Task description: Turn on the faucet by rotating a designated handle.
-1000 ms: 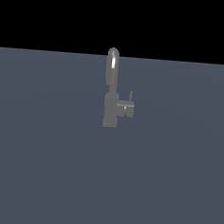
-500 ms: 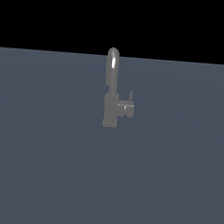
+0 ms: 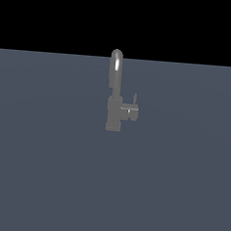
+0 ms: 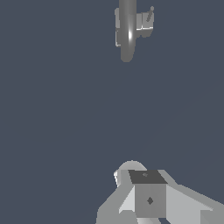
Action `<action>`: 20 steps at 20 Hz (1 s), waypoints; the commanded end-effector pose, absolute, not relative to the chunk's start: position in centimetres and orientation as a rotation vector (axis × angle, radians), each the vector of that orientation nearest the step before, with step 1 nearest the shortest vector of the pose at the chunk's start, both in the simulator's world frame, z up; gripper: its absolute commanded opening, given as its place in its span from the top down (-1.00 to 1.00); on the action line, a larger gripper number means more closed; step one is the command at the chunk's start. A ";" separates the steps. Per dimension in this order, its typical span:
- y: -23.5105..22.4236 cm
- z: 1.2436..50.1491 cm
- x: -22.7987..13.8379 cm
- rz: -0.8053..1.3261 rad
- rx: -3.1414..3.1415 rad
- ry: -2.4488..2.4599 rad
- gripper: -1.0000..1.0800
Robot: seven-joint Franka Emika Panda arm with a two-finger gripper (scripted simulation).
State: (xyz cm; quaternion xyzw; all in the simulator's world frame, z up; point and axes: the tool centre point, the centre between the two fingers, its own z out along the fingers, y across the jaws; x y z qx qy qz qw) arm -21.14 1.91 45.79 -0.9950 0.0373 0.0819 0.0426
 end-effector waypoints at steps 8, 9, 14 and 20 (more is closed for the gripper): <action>1.8 44.7 -15.6 0.412 -2.888 0.299 1.00; 1.7 44.6 -15.0 0.429 -2.870 0.318 1.00; 1.4 43.6 -12.0 0.511 -2.774 0.413 1.00; 0.7 42.2 -8.5 0.606 -2.648 0.522 1.00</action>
